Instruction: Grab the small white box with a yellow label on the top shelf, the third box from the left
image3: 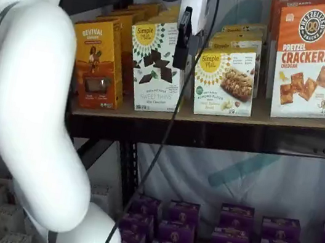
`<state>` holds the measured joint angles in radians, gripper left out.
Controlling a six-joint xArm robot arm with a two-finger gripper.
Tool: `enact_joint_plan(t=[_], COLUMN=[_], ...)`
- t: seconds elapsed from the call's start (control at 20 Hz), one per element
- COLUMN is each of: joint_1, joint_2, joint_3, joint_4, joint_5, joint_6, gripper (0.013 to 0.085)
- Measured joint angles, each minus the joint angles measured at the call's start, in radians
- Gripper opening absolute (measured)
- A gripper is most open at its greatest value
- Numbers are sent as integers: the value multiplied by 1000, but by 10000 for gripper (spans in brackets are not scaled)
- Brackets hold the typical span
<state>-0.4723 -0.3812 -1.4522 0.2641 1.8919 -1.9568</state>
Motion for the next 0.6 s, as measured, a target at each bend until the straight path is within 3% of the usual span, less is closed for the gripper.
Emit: enact_joint_plan(t=[0.15,0.3,0.4,0.6], joint_1=[28,20,1,-53], joint_2=[4,-10,-22,-51], joint_3=[-14,-2,13,56], joint_4=[-67,-71,-44,56], joint_5=[33,35,19,-59], joint_6=[5,-2,-11,-33], gripper=[850,850,850,850])
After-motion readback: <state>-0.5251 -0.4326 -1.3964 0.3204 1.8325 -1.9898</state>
